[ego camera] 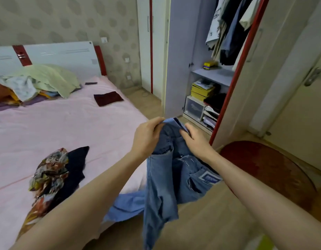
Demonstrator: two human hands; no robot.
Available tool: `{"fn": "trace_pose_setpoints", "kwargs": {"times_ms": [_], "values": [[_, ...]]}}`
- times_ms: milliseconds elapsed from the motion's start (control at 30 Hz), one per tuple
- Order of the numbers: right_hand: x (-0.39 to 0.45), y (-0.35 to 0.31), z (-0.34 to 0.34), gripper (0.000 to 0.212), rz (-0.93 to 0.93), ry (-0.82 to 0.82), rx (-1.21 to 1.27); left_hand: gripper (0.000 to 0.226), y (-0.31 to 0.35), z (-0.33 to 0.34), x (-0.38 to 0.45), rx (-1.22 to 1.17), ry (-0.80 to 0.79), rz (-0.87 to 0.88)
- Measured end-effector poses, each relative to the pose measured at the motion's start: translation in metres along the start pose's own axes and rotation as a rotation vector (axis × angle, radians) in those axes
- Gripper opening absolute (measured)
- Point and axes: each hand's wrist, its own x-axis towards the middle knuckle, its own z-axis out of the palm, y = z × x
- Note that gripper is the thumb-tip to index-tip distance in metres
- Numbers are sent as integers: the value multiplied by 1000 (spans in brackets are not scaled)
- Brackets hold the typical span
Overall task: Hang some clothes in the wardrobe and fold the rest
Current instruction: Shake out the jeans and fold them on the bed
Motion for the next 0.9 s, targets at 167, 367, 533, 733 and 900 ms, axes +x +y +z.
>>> {"fn": "trace_pose_setpoints", "kwargs": {"times_ms": [167, 367, 533, 733, 900], "values": [[-11, 8, 54, 39, 62, -219, 26, 21, -13, -19, -11, -315, 233, -328], [-13, 5, 100, 28, 26, -244, -157, 27, -43, -44, -24, -686, 345, -842], [-19, 18, 135, 31, 63, -143, -140, 27, -49, -65, -30, -1209, 292, -1105], [-15, 33, 128, 18, 183, -280, -131, 27, -56, -110, -44, -806, -21, -737], [-10, 13, 93, 13, 36, -637, -391, 8, -99, -143, -74, -114, -442, -328]]}}
